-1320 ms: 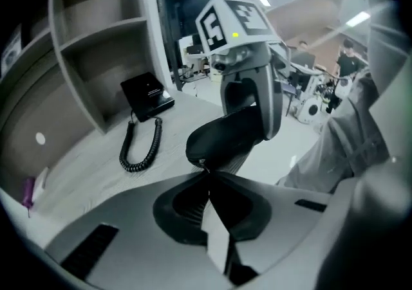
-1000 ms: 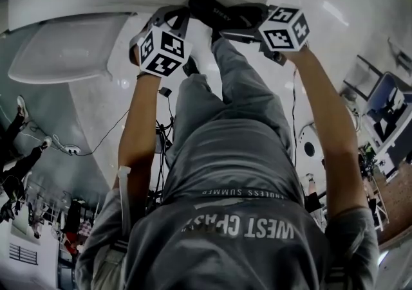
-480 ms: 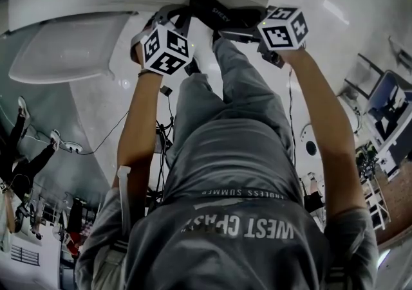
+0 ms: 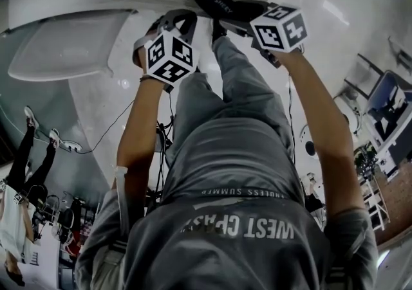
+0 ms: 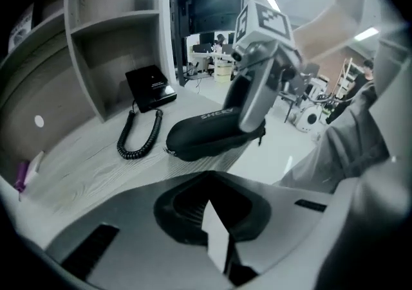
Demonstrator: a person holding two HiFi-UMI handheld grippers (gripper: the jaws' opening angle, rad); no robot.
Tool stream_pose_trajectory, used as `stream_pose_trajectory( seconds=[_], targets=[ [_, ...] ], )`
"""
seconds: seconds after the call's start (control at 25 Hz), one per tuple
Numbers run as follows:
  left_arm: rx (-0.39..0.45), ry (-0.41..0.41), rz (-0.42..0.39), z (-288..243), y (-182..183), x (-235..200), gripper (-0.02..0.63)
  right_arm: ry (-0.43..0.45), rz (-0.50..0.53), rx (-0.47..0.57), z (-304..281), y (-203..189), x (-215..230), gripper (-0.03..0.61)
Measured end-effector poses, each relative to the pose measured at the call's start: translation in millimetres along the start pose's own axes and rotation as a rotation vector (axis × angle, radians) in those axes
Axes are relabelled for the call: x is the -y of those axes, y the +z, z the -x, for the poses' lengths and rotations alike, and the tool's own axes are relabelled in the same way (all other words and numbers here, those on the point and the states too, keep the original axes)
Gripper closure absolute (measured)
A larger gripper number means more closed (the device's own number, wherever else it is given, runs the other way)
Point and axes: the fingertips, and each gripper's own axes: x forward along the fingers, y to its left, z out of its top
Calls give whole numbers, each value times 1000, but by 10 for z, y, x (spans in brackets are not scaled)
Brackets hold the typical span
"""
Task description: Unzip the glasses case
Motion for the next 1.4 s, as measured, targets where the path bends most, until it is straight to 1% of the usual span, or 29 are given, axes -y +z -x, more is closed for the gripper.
stream_pose_trajectory(
  seconds=[0.04, 0.08, 0.12, 0.2, 0.24, 0.28, 0.32, 0.36, 0.4, 0.44, 0.48, 0.52, 0.6, 0.64, 0.68, 0.72, 0.8, 0.88, 1.04, 1.2, 1.32, 1.4],
  targets=[
    [17, -18, 18, 29, 31, 55, 618, -32, 44, -10, 32, 11, 34, 302],
    [27, -17, 37, 50, 40, 65, 618, -35, 87, -27, 54, -5, 39, 301],
    [29, 4, 52, 64, 21, 20, 618, -11, 115, -46, 63, -38, 17, 301],
    [17, 63, 57, 68, -62, -173, 617, 81, 116, -64, 73, -103, -69, 298],
    [6, 82, 34, 54, -97, -265, 617, 131, 98, -60, 88, -121, -113, 298],
    [-7, 88, -13, 26, -122, -324, 613, 175, 78, -51, 106, -130, -146, 296],
    [-22, 75, -73, -11, -147, -341, 571, 209, 59, -43, 119, -133, -167, 296],
    [-35, 46, -131, -46, -172, -318, 491, 233, 41, -36, 124, -134, -179, 295],
    [-40, 10, -175, -68, -189, -272, 433, 249, 21, -31, 125, -132, -187, 295],
    [-31, -20, -205, -70, -181, -224, 407, 263, 2, -27, 128, -129, -196, 295],
    [-8, -34, -221, -51, -143, -190, 397, 276, -16, -25, 137, -122, -208, 293],
    [26, -32, -232, -18, -80, -173, 397, 290, -33, -22, 151, -112, -226, 293],
    [96, 7, -260, 58, 61, -172, 401, 319, -63, -14, 182, -82, -268, 293],
    [121, 32, -281, 90, 110, -173, 433, 329, -77, -6, 193, -67, -284, 291],
    [140, 54, -303, 117, 138, -169, 483, 337, -91, 4, 200, -53, -294, 291],
    [155, 73, -319, 141, 153, -166, 515, 343, -106, 16, 205, -38, -296, 291],
    [181, 102, -326, 186, 170, -172, 584, 349, -125, 32, 214, -8, -292, 291],
    [197, 117, -319, 219, 178, -189, 608, 352, -130, 29, 213, -1, -296, 290],
    [215, 119, -330, 248, 174, -180, 614, 340, -134, -3, 182, -58, -262, 290],
    [218, 88, -346, 227, 157, -125, 612, 344, -158, -9, 177, -79, -251, 288],
    [218, 53, -342, 216, 147, -89, 611, 347, -170, -11, 170, -83, -242, 288],
    [229, 25, -326, 216, 146, -63, 575, 350, -182, -7, 169, -95, -223, 288]
  ],
)
